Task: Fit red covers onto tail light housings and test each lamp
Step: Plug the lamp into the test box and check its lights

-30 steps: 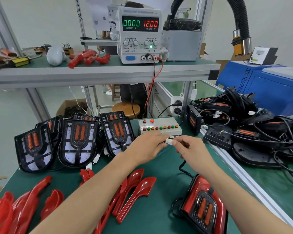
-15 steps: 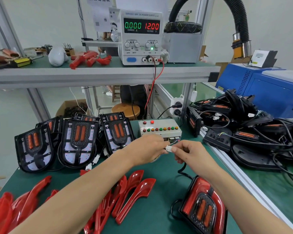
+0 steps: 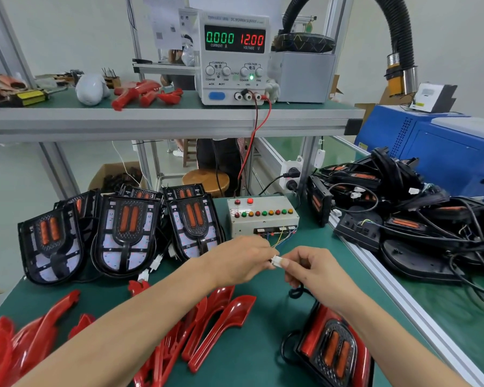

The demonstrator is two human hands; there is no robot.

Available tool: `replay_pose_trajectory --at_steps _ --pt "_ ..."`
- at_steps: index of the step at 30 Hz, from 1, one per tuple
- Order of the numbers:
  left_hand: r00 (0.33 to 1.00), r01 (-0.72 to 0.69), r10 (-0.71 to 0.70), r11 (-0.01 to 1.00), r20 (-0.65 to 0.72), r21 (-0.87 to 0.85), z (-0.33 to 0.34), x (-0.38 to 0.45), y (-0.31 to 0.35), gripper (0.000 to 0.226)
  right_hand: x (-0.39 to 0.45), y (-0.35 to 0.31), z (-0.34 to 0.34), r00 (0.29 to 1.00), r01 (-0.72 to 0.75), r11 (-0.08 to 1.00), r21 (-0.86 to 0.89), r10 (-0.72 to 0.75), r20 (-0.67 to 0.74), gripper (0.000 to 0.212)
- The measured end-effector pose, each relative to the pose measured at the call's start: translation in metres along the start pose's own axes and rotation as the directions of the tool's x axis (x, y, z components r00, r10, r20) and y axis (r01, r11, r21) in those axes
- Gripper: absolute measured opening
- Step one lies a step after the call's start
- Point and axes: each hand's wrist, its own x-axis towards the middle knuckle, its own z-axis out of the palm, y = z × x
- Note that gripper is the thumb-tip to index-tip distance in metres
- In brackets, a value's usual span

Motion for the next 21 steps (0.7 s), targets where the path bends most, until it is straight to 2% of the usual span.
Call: replay_pose_trajectory --at_steps 2,5,7,9,10,12,14,16,18,21 --pt "1.000 0.002 -0.002 1.000 0.017 -0.021 0.006 -0.005 0.000 0.025 -0.001 0.001 0.000 0.998 -0.023 0.999 -0.030 0.024 0.052 0.016" --pt "0.998 0.008 -0.007 1.000 0.070 -0.013 0.015 -0.014 0.002 0.030 0.002 -0.002 -0.011 0.973 -0.034 0.985 -0.168 0.071 0.219 0.030" --pt "0.997 0.042 -0.042 0.999 0.065 0.002 0.018 -0.017 0.002 0.032 0.016 0.000 -0.018 0.985 -0.033 0.955 -0.295 0.081 0.154 0.036" --pt "0.996 0.066 -0.065 0.998 0.058 -0.003 0.020 -0.017 0.003 0.034 0.038 0.007 -0.020 0.998 -0.027 0.886 -0.464 0.052 0.040 0.026" --pt "0.996 0.068 -0.067 0.998 0.060 -0.004 0.020 -0.017 0.005 0.034 0.048 0.009 -0.017 0.998 -0.021 0.842 -0.539 0.052 0.042 0.026" --pt "0.996 0.060 -0.060 0.998 0.070 0.000 0.021 -0.017 0.008 0.032 0.067 0.015 -0.007 0.992 -0.004 0.774 -0.633 0.083 0.095 0.048" --pt "0.996 0.048 -0.049 0.999 0.080 0.016 0.023 -0.017 0.010 0.031 0.080 0.018 0.004 0.981 -0.048 0.731 -0.680 0.162 0.105 0.061" --pt "0.995 0.049 -0.051 0.999 0.086 0.021 0.026 -0.021 0.010 0.032 0.088 0.022 0.010 0.977 -0.090 0.649 -0.755 0.204 0.059 0.053" --pt "0.995 0.065 -0.065 0.998 0.081 0.007 0.027 -0.024 0.009 0.033 0.088 0.023 0.006 0.975 -0.172 0.554 -0.815 0.214 -0.060 0.030" --pt "0.992 0.083 -0.082 0.997 0.092 -0.003 0.029 -0.026 0.007 0.034 0.076 0.027 -0.011 0.969 -0.236 0.511 -0.826 0.193 -0.158 0.024"
